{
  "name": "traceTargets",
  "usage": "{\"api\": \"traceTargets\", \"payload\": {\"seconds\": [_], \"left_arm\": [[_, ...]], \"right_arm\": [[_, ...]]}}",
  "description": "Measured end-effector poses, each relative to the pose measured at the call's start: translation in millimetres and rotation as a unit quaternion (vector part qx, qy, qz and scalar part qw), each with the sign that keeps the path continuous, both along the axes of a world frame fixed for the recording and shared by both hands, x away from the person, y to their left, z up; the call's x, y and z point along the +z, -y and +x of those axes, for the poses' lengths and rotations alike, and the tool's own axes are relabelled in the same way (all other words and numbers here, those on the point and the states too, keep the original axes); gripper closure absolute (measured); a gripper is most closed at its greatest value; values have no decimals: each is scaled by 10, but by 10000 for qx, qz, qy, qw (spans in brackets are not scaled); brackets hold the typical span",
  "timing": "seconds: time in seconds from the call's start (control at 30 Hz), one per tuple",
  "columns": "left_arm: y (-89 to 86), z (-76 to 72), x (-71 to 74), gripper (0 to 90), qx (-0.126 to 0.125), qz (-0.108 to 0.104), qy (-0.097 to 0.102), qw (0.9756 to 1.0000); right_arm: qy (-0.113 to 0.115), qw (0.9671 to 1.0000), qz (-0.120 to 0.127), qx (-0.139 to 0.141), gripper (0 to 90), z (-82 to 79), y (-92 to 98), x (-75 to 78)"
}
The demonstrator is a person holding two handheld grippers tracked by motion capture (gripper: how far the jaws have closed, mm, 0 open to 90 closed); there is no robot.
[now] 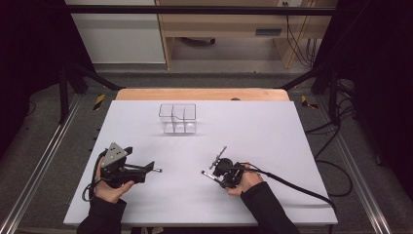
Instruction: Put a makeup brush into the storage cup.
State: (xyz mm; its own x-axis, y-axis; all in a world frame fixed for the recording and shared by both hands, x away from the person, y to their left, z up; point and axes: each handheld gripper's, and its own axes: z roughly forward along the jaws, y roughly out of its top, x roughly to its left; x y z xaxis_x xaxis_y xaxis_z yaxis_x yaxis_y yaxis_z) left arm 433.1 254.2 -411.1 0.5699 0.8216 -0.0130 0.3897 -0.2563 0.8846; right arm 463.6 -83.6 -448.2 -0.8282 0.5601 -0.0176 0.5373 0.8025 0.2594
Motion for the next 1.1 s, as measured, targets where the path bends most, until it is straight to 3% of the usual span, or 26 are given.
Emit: {"api": "traceTargets", "payload": {"seconds": [0.3, 0.47, 0.6, 0.8, 1.1], "left_arm": [[4, 11, -13, 44, 4, 8, -33, 10000], [9, 9, -14, 44, 1, -4, -46, 10000], [21, 9, -19, 44, 11, -20, -54, 10000], [52, -4, -16, 46, -34, -40, -39, 10000], [111, -6, -45, 46, -57, -77, -75, 9999]], "right_arm": [[168, 9998, 99, 29, 843, -24, 17, 32], [356, 9986, 400, -45, 844, -23, 59, 138], [598, 9953, 759, -119, 844, -30, 109, 232], [975, 9850, 1403, -224, 843, -29, 170, 327], [1501, 9624, 2221, -433, 844, -71, 287, 385]]}}
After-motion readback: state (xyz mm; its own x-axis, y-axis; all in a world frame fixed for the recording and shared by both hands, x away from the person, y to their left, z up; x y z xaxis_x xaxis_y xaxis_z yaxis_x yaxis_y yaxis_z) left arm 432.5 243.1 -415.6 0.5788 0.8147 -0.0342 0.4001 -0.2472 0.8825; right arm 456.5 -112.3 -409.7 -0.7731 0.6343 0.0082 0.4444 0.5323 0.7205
